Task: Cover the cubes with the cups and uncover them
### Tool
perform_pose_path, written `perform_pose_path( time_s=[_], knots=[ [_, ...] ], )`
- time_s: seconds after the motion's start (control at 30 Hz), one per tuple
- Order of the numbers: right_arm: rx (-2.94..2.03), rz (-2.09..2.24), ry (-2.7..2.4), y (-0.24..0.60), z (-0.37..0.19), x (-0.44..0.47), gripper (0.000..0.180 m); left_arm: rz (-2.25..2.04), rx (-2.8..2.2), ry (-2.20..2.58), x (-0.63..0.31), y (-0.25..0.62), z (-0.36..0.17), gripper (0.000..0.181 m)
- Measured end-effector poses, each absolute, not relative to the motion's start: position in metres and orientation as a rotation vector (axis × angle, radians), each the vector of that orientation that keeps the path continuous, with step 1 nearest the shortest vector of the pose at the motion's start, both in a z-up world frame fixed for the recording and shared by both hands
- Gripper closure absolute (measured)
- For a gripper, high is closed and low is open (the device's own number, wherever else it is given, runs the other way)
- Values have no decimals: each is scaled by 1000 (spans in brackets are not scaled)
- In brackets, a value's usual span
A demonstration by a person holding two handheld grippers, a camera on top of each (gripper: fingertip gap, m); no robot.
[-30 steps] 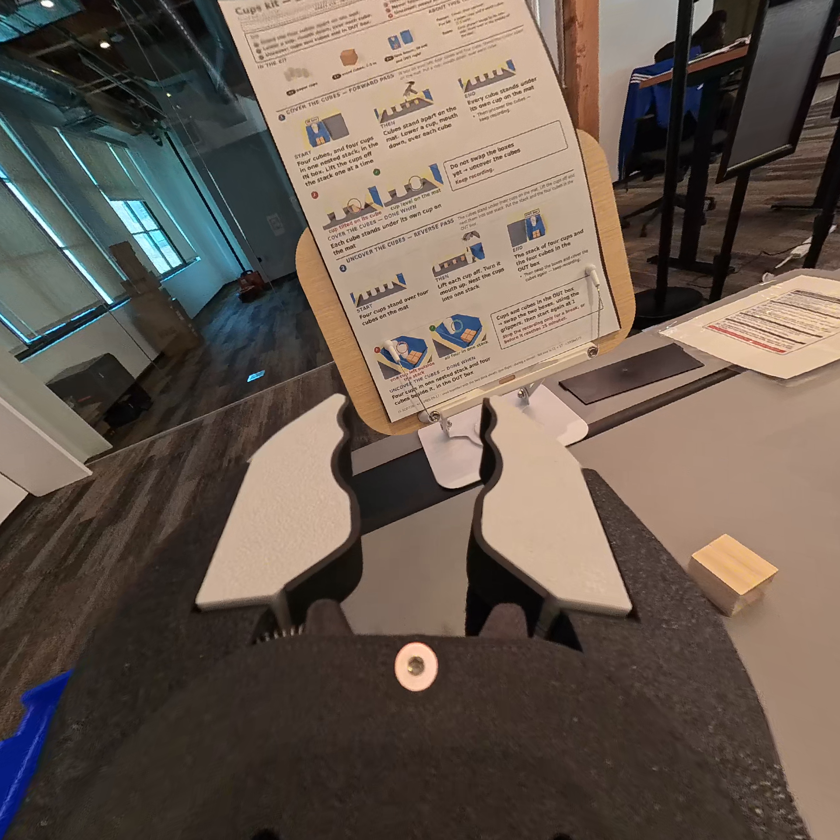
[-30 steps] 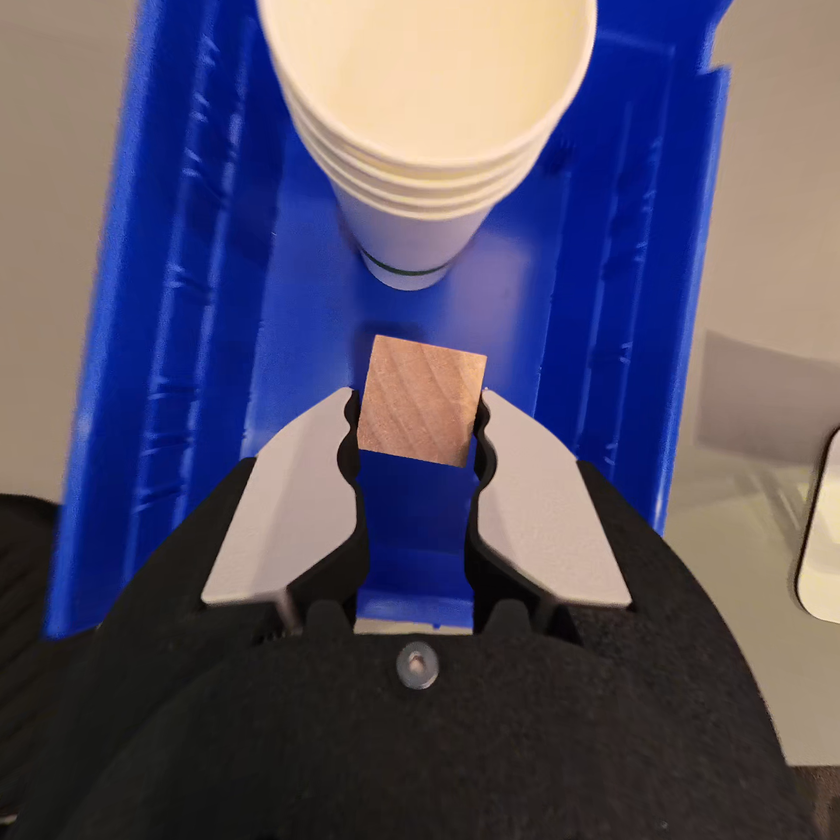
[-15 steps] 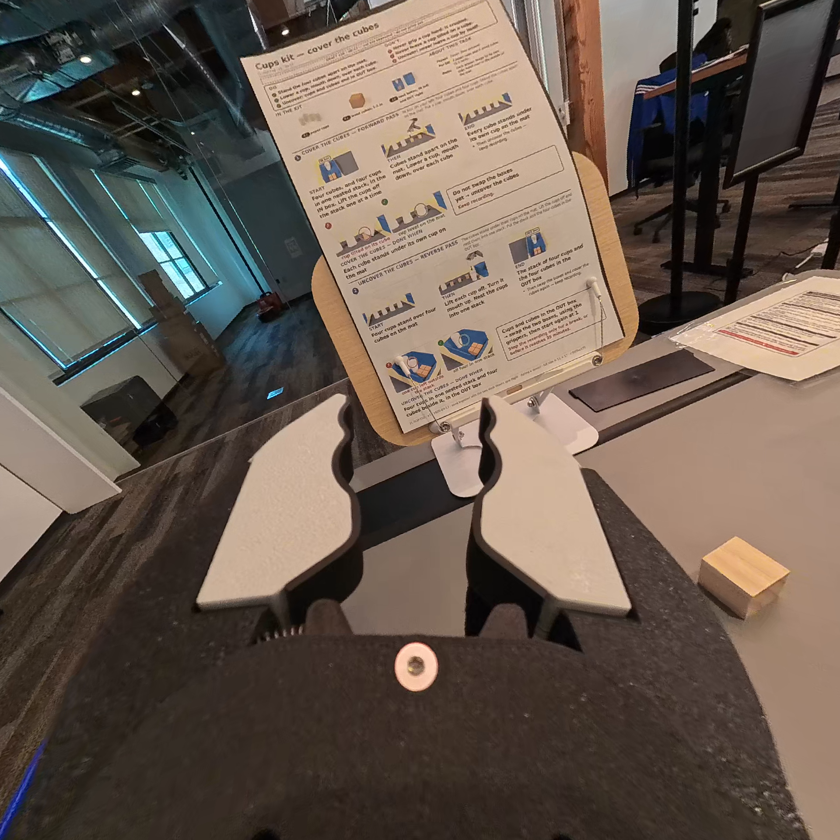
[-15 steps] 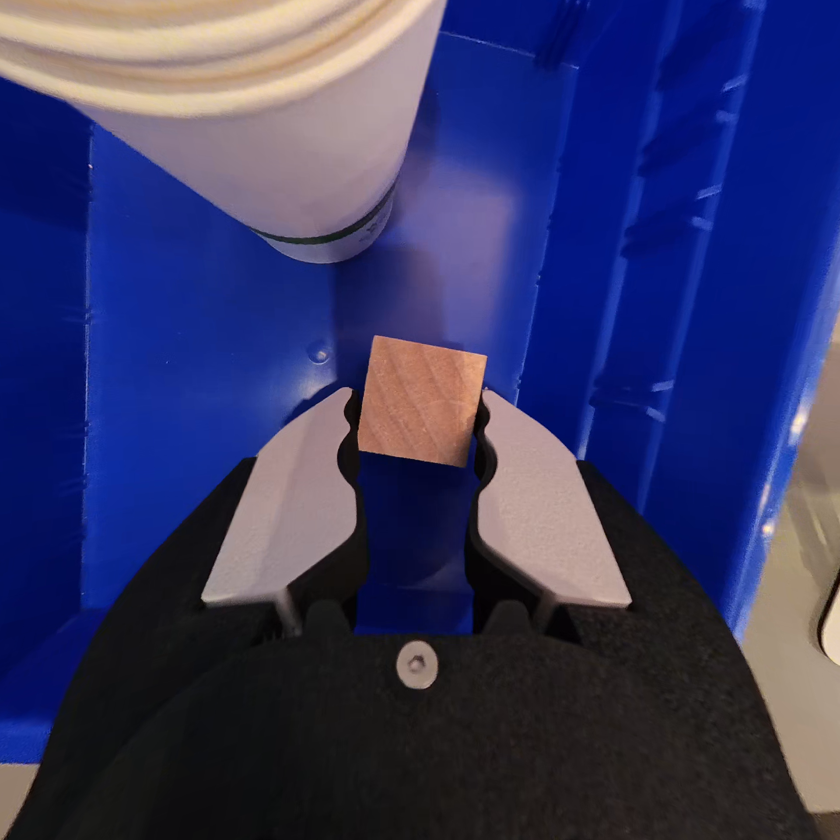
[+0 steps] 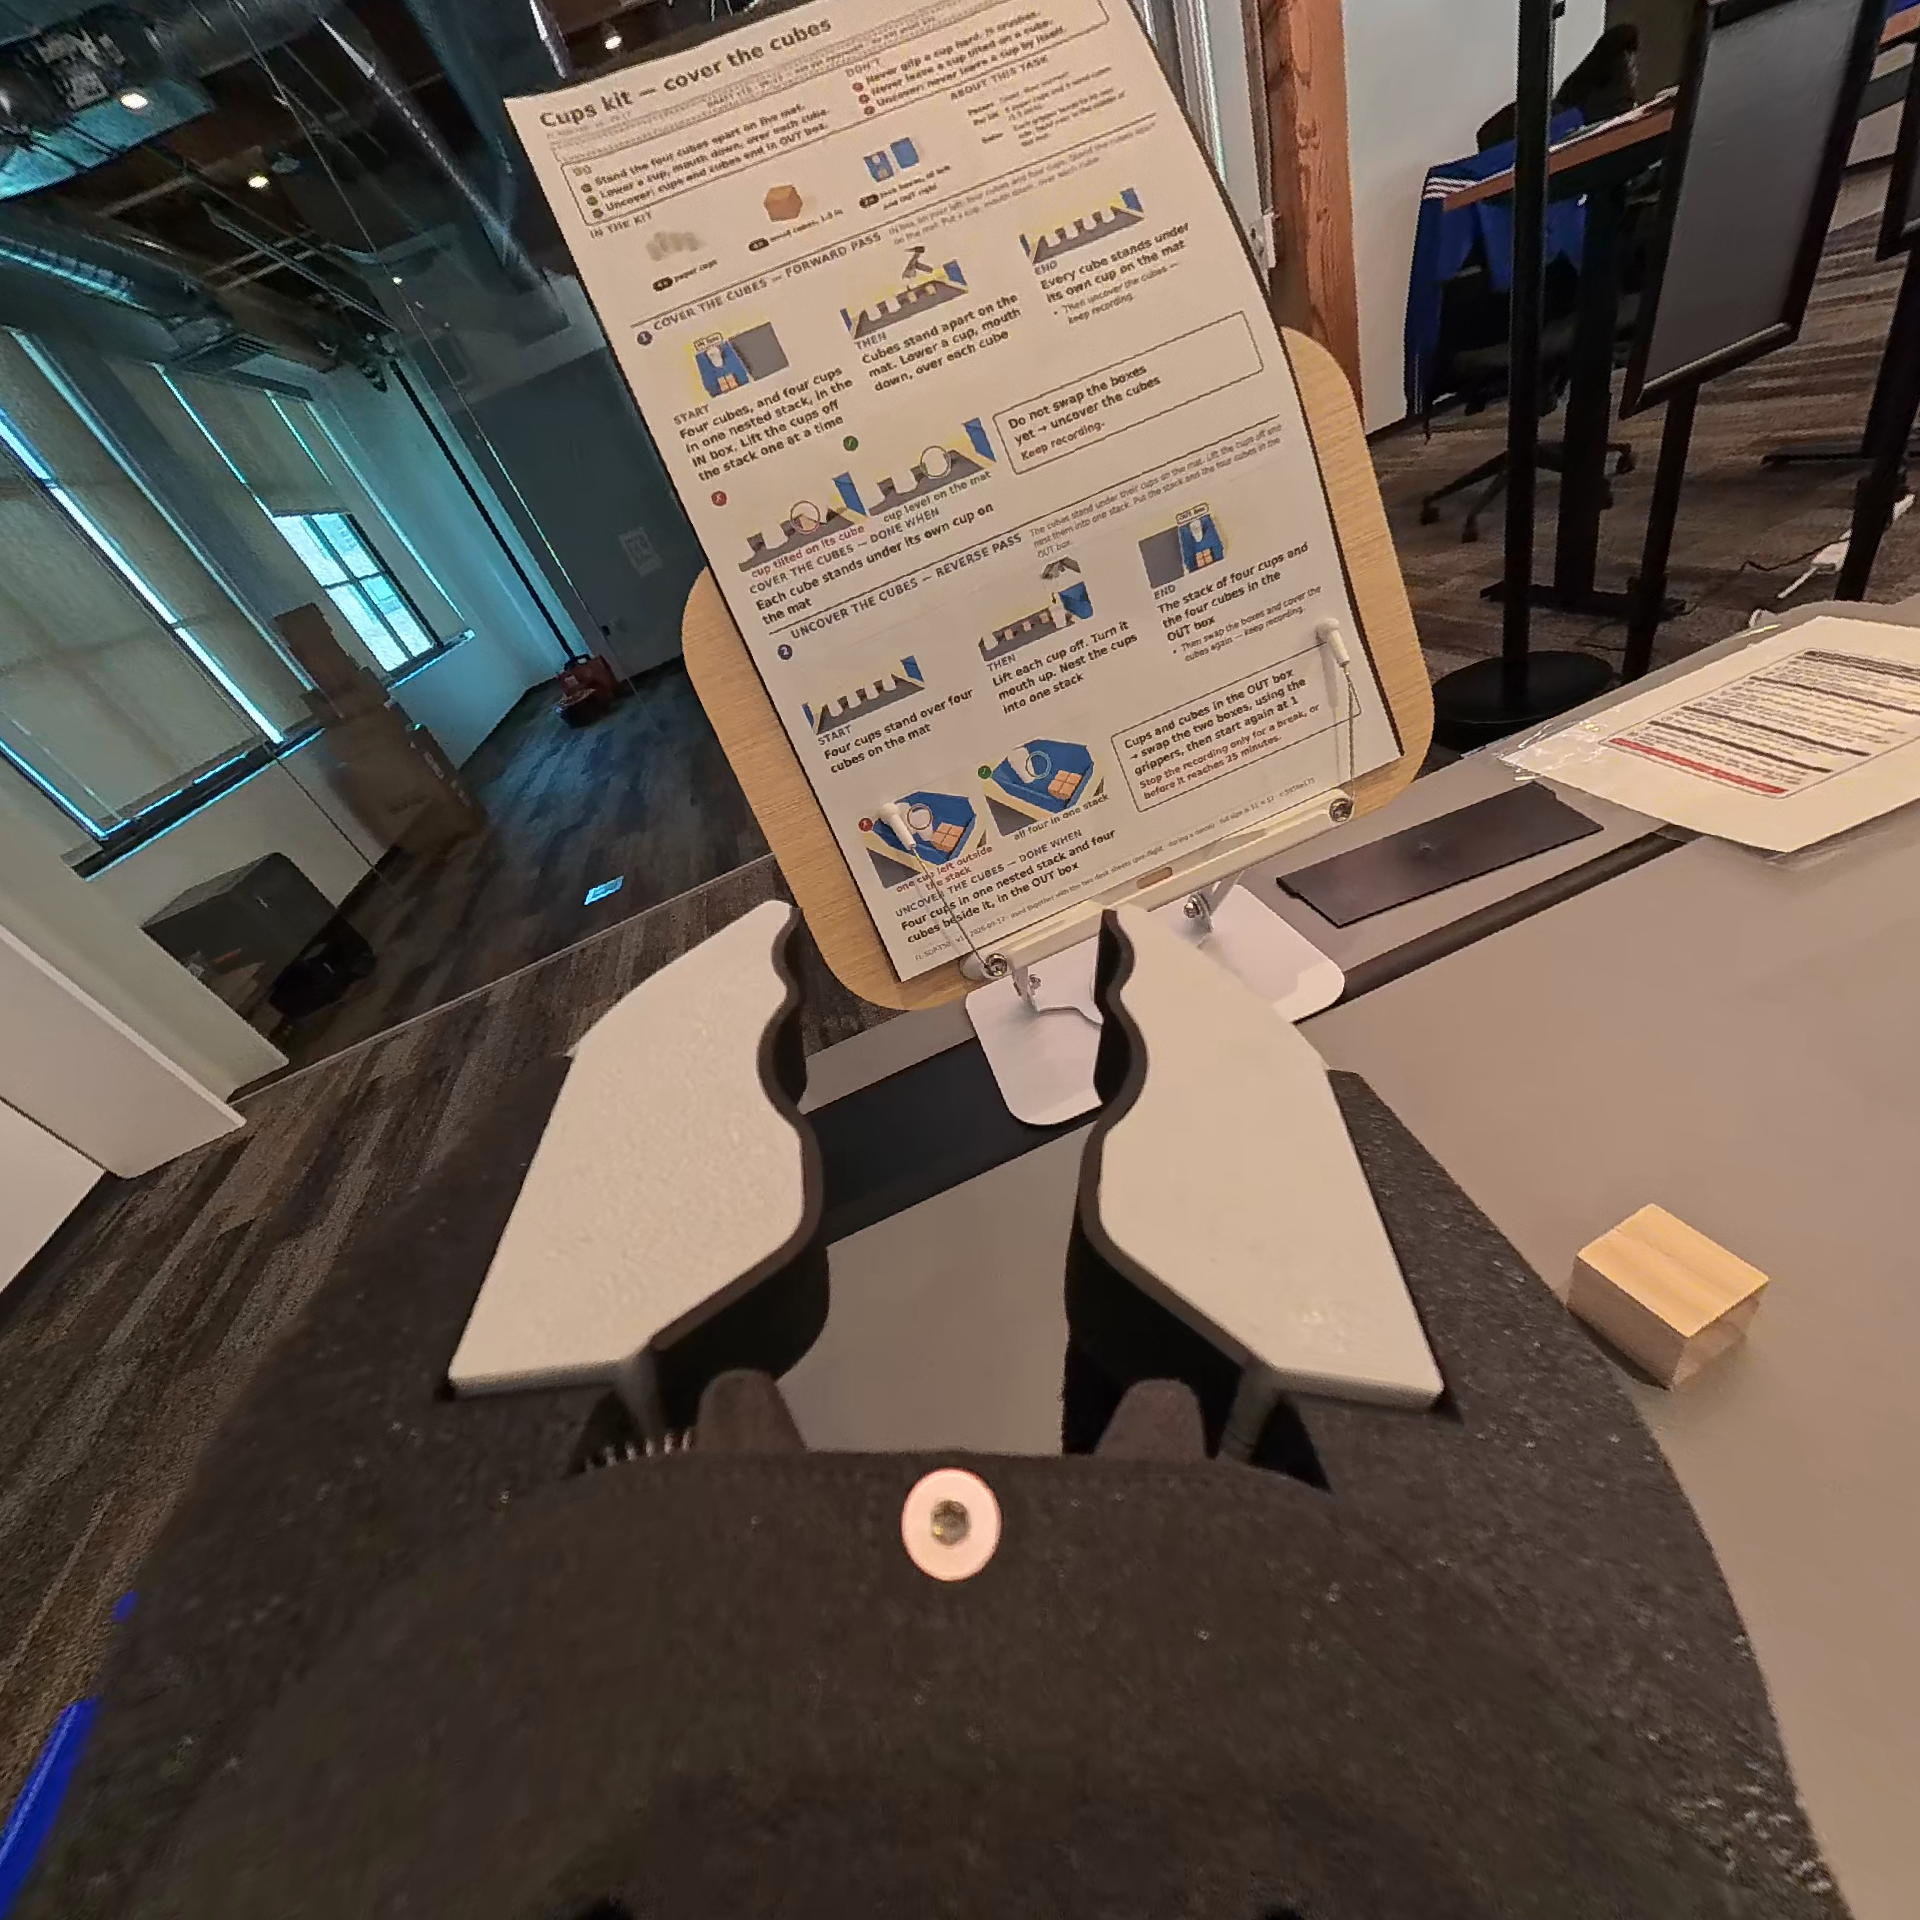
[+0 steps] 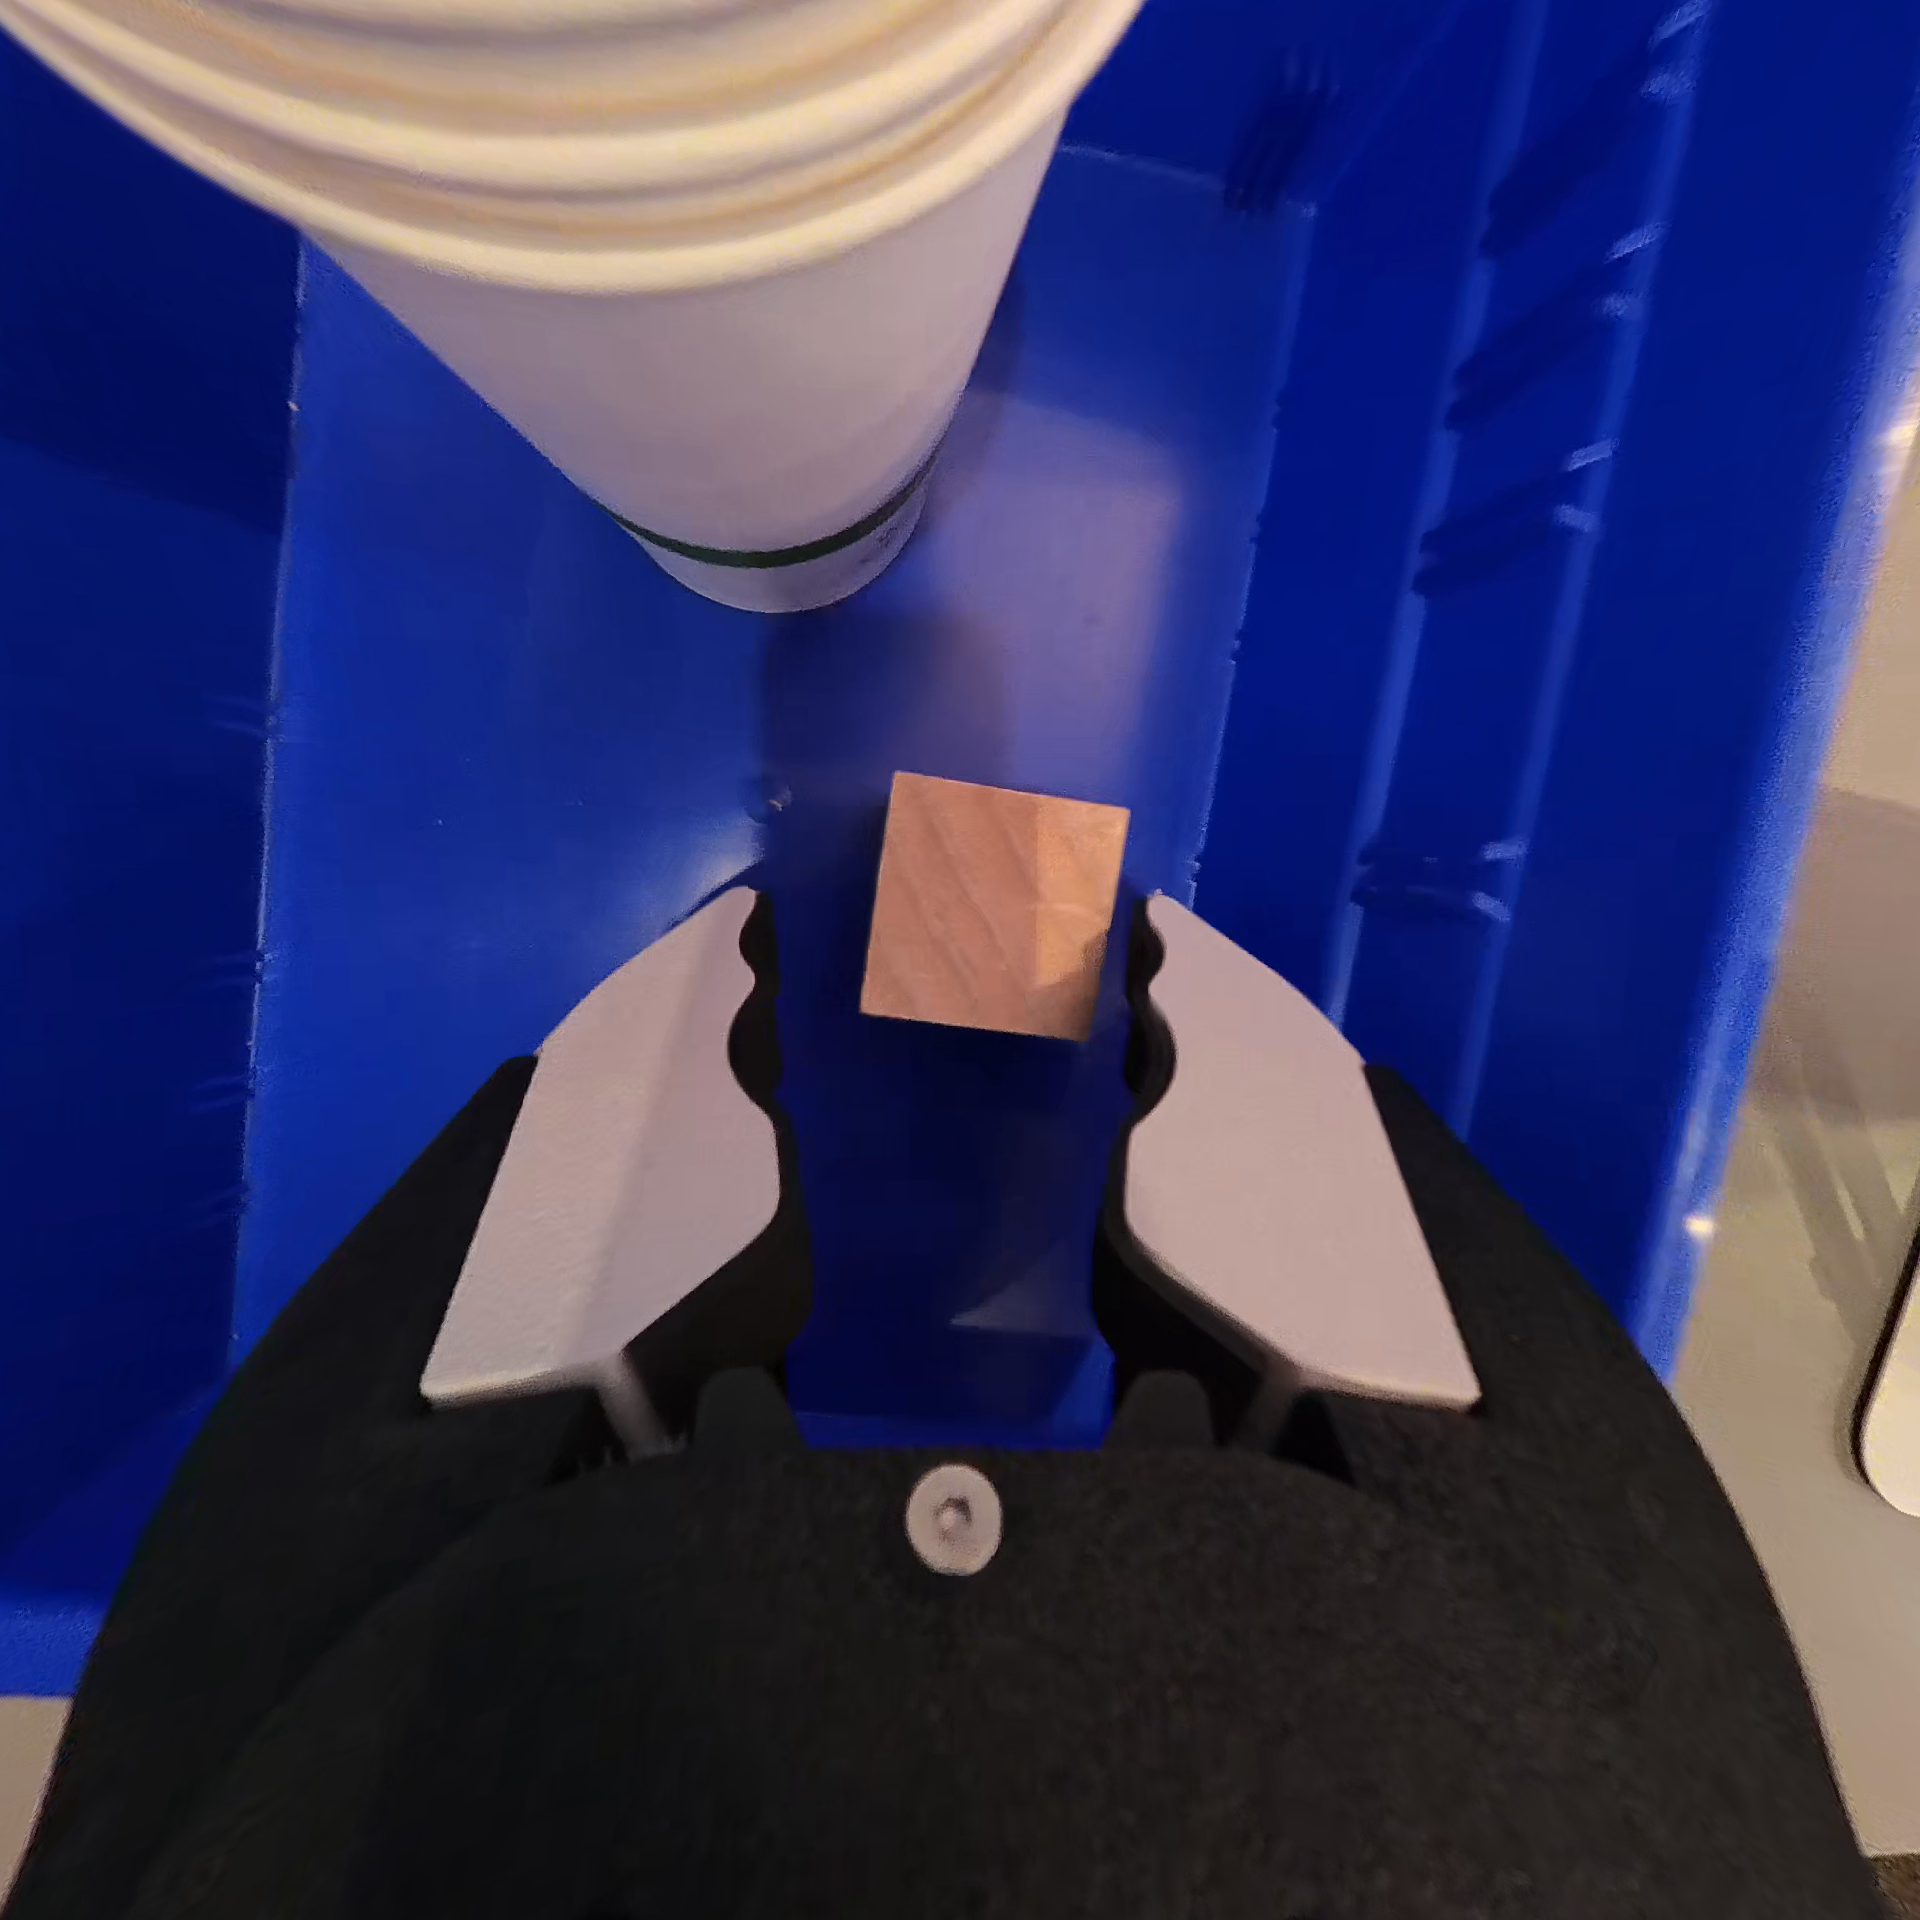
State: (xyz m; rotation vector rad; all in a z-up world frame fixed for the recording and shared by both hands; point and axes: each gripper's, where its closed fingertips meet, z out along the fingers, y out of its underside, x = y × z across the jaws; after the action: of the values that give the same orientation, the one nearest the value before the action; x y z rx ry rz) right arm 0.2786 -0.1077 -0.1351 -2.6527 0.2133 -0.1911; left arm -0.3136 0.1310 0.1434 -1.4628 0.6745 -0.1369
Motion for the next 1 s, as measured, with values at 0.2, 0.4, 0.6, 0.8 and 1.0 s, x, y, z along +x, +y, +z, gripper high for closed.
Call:
perform_pose_path(
  time_s=[0.2, 0.4, 0.6, 0.8, 1.0],
  knots=[
    [-2544, -394, 242, -126, -78, 271, 110, -161, -1451, 660, -320, 128, 150, 128],
    [-2332, -399, 264, -133, 6, 200, 120, -174, -1440, 625, -329, 127, 157, 129],
    [-2124, -122, 2, -70, 44, 64, 126, -158, -1457, 630, -328, 129, 153, 129],
    [-2216, 123, -184, 11, -19, -68, 127, -143, -1469, 635, -328, 132, 149, 128],
    [-2265, 97, -159, 63, -69, -125, 104, -162, -1457, 639, -328, 128, 151, 129]
  ],
)
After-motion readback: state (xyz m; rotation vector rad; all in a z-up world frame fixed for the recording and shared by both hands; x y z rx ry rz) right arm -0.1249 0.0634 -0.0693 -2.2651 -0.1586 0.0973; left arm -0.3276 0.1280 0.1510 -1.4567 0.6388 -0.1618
